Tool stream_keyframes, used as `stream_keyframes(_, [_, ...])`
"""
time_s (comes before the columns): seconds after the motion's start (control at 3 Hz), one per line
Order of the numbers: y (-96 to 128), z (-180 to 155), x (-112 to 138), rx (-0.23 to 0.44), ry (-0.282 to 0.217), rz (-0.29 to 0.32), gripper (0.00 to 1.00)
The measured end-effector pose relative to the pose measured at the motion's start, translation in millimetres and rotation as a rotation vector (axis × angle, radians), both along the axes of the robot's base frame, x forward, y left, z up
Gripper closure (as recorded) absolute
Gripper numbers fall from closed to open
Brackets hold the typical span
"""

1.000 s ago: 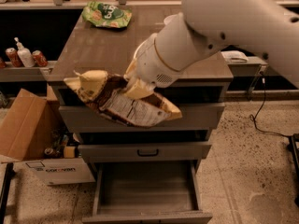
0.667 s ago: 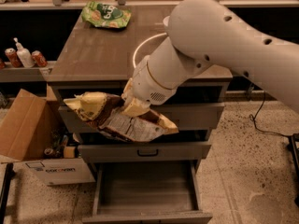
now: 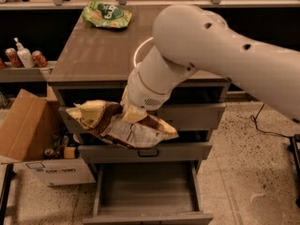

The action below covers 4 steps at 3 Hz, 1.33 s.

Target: Place brown chip bag into bottom drawer

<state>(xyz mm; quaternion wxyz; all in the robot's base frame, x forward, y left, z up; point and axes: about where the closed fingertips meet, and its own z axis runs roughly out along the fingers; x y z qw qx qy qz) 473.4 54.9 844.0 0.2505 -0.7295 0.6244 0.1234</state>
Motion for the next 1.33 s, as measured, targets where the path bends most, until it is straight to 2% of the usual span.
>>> stream_keyframes(0.33, [-9,-57,-14,-0.096,0.043,-0.006,1.0])
stream_keyframes(0.67, [-26,-127,-33,-0.159,0.096,-0.039,1.0])
stream_keyframes(1.0, [-40,-190,-47,-0.157,0.124,-0.092,1.0])
stream_keyframes(1.33, [-40,-190,-47,-0.158,0.124,-0.092,1.0])
